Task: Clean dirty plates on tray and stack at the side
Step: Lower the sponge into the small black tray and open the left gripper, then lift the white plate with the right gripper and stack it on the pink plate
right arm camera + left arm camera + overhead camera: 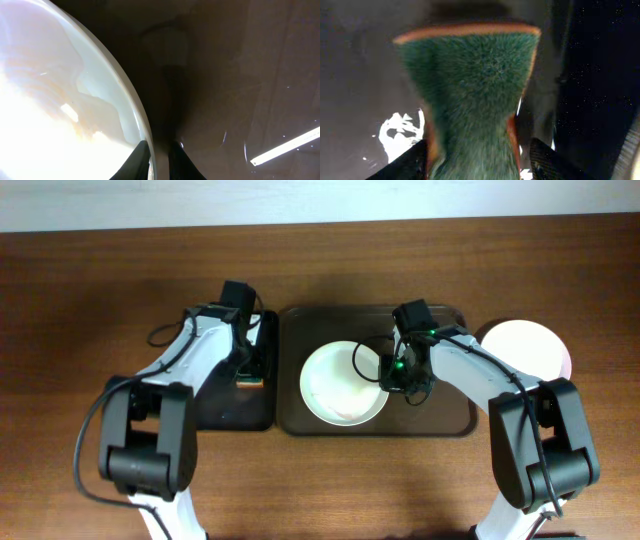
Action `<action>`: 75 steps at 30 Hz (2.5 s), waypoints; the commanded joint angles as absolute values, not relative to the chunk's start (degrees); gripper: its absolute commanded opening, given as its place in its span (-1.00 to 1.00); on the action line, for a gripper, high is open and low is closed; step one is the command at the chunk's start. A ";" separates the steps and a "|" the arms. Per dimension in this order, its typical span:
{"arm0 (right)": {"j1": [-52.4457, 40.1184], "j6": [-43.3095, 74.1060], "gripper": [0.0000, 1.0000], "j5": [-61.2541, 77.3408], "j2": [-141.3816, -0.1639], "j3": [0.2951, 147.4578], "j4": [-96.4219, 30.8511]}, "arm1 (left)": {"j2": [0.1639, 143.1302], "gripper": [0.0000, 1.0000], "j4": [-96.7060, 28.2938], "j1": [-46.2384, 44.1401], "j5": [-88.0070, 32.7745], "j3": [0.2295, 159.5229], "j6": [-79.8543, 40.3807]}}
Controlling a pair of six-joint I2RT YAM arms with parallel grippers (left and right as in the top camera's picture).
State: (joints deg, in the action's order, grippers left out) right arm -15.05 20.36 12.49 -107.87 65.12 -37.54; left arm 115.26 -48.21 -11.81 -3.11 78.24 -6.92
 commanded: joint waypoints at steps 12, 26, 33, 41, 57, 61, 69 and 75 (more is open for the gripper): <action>-14.98 20.21 -0.67 11.75 -108.49 64.66 -38.13 | 115.85 -0.40 -51.40 -10.57 -4.71 79.57 -6.81; -14.98 16.73 -0.69 9.85 -108.49 64.69 -35.03 | 103.50 0.99 -54.37 -9.96 -4.38 80.09 -7.29; -14.98 14.98 -0.92 10.07 -108.27 64.69 -38.20 | 98.61 0.99 -56.27 -9.96 0.40 80.09 -10.90; -14.98 13.72 -0.92 1.69 -97.32 64.95 -39.70 | 90.21 0.99 -56.66 -9.96 2.24 80.07 -11.31; -19.53 1.85 -0.92 -35.79 -83.70 64.95 -40.69 | 88.99 0.99 -56.49 -9.96 3.25 78.74 -10.83; -26.33 1.87 -0.92 -50.89 -83.70 64.95 -40.03 | 88.99 1.00 -56.16 -9.96 3.25 76.97 -10.85; -38.96 -0.34 -0.92 -70.98 -83.70 64.95 -35.40 | 89.01 0.99 -55.51 -9.96 3.22 75.99 -10.85; -40.97 -1.13 -0.92 -75.72 -83.70 64.95 -33.19 | 89.01 0.99 -55.37 -9.96 3.22 75.99 -10.85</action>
